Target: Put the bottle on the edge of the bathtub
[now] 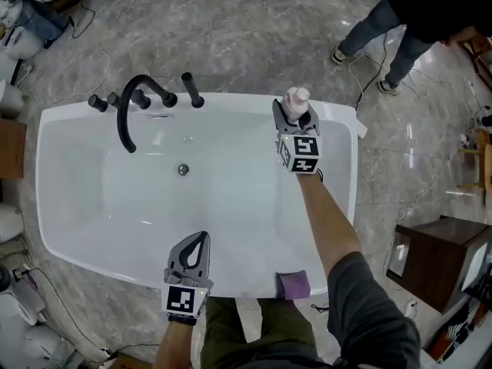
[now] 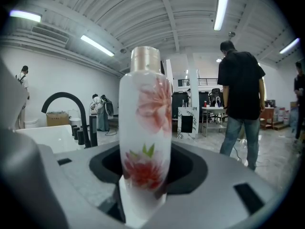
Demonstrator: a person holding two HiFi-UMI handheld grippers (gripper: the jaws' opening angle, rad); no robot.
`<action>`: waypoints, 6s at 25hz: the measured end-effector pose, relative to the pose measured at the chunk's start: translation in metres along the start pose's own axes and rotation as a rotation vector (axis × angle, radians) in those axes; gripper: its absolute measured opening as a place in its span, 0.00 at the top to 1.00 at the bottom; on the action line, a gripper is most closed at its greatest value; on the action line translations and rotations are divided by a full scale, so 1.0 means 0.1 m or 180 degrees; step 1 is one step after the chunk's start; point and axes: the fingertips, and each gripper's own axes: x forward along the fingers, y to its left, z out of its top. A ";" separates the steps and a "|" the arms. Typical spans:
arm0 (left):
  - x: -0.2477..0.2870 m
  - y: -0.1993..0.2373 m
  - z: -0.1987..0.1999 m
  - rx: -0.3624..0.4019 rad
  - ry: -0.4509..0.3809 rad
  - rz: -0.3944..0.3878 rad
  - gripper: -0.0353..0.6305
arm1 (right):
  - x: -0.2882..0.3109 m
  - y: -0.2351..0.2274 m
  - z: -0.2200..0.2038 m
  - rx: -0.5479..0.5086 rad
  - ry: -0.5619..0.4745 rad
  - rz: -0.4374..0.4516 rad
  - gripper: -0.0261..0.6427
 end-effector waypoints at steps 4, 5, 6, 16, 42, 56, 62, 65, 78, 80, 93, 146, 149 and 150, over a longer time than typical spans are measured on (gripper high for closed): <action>0.16 0.01 0.06 0.0021 -0.0013 -0.0045 0.95 | 0.12 -0.04 -0.07 -0.0002 -0.0006 0.0001 0.63; 0.20 0.01 0.06 0.0024 -0.0016 -0.0050 0.95 | 0.15 -0.05 -0.09 -0.0008 -0.0009 0.0004 0.63; 0.23 0.02 0.05 0.0024 -0.0018 -0.0054 0.95 | 0.18 -0.06 -0.11 -0.0013 -0.0014 0.0005 0.63; 0.50 0.03 -0.20 -0.0029 0.0059 -0.0063 0.95 | 0.46 -0.19 -0.35 -0.0072 -0.0018 0.0009 0.63; 0.79 0.12 -0.30 -0.0042 0.0051 -0.0057 0.95 | 0.68 -0.24 -0.49 -0.0015 -0.0092 -0.0052 0.62; 0.77 0.11 -0.25 -0.0018 0.0042 -0.0052 0.95 | 0.69 -0.23 -0.48 -0.0098 -0.0067 -0.0032 0.62; 0.76 0.08 -0.22 -0.0004 0.0033 -0.0054 0.95 | 0.66 -0.23 -0.44 -0.0080 -0.0083 0.0002 0.58; 0.74 0.07 -0.20 0.0007 0.0026 -0.0049 0.95 | 0.62 -0.24 -0.42 -0.0049 -0.0106 0.0009 0.57; 0.61 0.02 0.01 0.0057 -0.0047 -0.0023 0.95 | 0.29 -0.22 -0.31 -0.0001 -0.0050 0.0051 0.56; 0.56 0.01 0.08 0.0067 -0.0071 -0.0013 0.95 | 0.20 -0.21 -0.28 0.0023 -0.0029 0.0043 0.56; 0.13 -0.03 0.75 0.0174 -0.0338 0.0043 0.95 | -0.74 0.09 0.42 0.0023 0.0012 0.0047 0.62; -1.26 -0.76 2.14 0.0408 -0.0652 -0.0238 0.95 | -4.52 0.51 2.12 0.0159 0.0069 -0.0115 0.96; -1.29 -0.81 2.15 0.0414 -0.0658 -0.0241 0.95 | -4.57 0.53 2.16 0.0144 0.0047 -0.0098 0.96; -1.30 -0.83 2.16 0.0416 -0.0663 -0.0243 0.95 | -4.59 0.53 2.18 0.0141 0.0041 -0.0092 0.96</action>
